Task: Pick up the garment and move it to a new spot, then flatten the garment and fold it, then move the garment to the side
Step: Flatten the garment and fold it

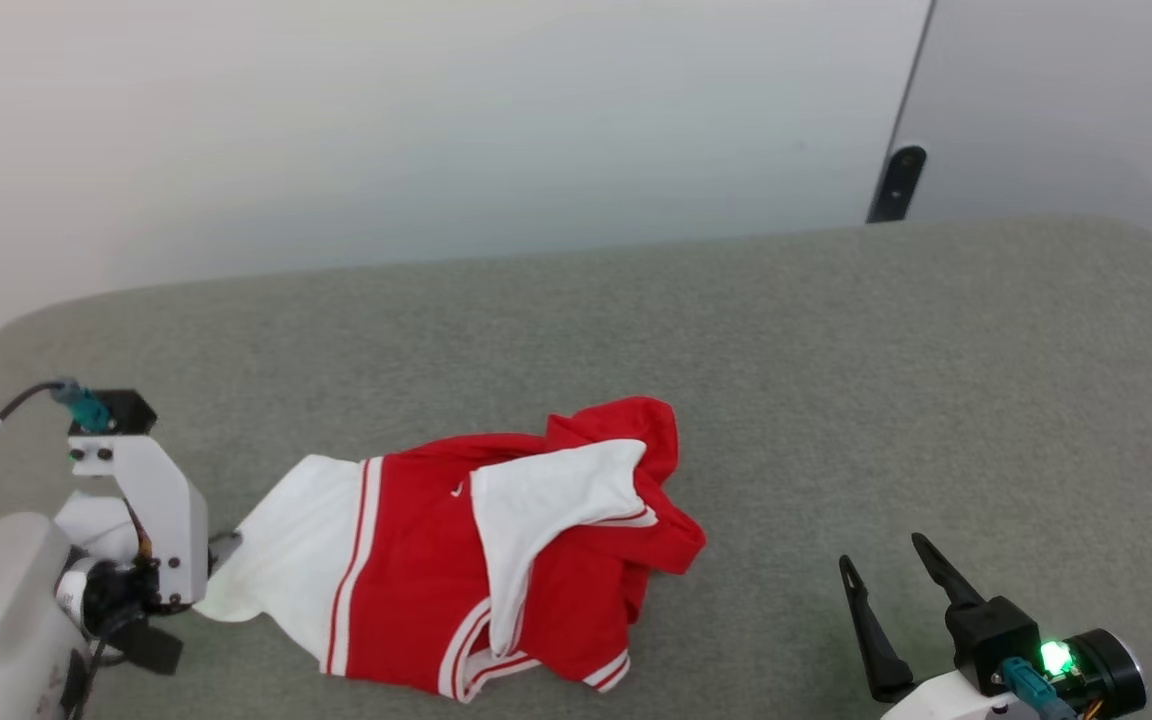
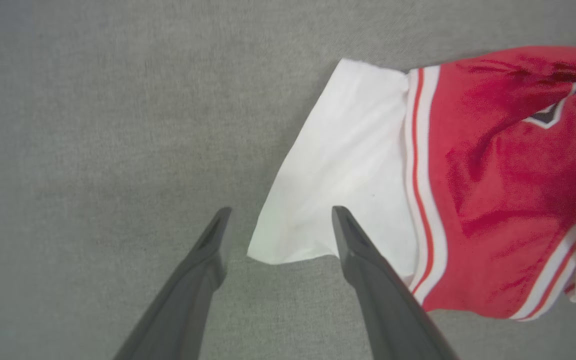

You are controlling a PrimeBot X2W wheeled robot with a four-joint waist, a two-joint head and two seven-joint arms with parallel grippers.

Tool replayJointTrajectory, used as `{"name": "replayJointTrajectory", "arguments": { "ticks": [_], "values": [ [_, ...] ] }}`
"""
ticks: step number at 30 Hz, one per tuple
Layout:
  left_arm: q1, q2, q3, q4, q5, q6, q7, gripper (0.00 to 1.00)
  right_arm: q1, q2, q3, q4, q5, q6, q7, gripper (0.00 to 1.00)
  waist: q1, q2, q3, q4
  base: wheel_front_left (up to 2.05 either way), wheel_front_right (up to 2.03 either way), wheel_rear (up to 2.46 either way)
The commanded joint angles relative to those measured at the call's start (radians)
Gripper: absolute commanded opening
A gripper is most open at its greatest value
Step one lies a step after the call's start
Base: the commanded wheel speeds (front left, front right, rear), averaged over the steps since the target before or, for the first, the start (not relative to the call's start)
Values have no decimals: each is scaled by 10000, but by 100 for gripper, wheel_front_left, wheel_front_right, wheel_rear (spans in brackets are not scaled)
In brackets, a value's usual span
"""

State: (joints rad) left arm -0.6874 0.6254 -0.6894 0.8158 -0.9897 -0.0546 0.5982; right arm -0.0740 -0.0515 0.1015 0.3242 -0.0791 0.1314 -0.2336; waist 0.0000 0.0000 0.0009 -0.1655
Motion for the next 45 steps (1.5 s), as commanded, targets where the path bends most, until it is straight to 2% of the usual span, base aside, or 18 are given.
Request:
{"name": "replayJointTrajectory", "arguments": {
  "ticks": [1, 7, 12, 17, 19, 23, 27, 34, 39, 45],
  "values": [
    [246, 81, 103, -275, 38, -11, -420, 100, 143, -12, -31, -63, -37, -14, -13, 100, 0, 0, -292, 310, 0, 0, 0],
    [1014, 191, 540, -1949, 353, 39, -3095, 100, 300, -8, 15, -201, 31, -14, -39, 100, 0, 0, -678, 757, 0, 0, 0],
    [2174, 165, 913, -3279, 606, 451, -5340, 100, 402, 9, 359, -324, 472, -14, -26, 100, 0, 0, -930, 1075, 0, 0, 0],
    [3400, 167, 1506, -4358, 911, 1252, -7631, 100, 253, -380, 1114, -353, 1038, -14, 365, 100, 0, 0, -1054, 1293, 0, 0, 0],
    [3902, 95, 1729, -4753, 920, 1517, -8167, 100, 111, -515, 1326, -436, 1172, -14, 591, 100, 0, 0, -1075, 1391, 0, 0, 0],
    [4730, -174, 2536, -5469, 891, 2076, -8578, 100, -112, -908, 1661, -569, 1441, -14, 1151, 100, 0, 0, -1104, 1623, 0, 0, 0],
    [5386, -542, 3367, -6076, 1076, 2326, -8630, 100, -650, -1321, 2296, -729, 1994, -14, 2006, 100, 0, 0, -1092, 1850, 0, 0, 0],
    [5882, -1067, 4004, -6514, 1827, 2023, -8633, 100, -2273, -2323, 3825, -812, 3612, -14, 4220, 100, 0, 0, -944, 2261, 0, 0, 0],
    [5816, -1496, 4071, -6402, 2257, 1695, -8632, 100, -3423, -2988, 4944, -588, 4420, -14, 5679, 100, 0, 0, -844, 2650, 0, 0, 0],
    [5633, -1901, 4051, -6076, 2694, 1305, -8634, 100, -4359, -3270, 6049, 29, 5225, -14, 7032, 100, 0, 0, -804, 3066, 0, 0, 0]
  ]
}}
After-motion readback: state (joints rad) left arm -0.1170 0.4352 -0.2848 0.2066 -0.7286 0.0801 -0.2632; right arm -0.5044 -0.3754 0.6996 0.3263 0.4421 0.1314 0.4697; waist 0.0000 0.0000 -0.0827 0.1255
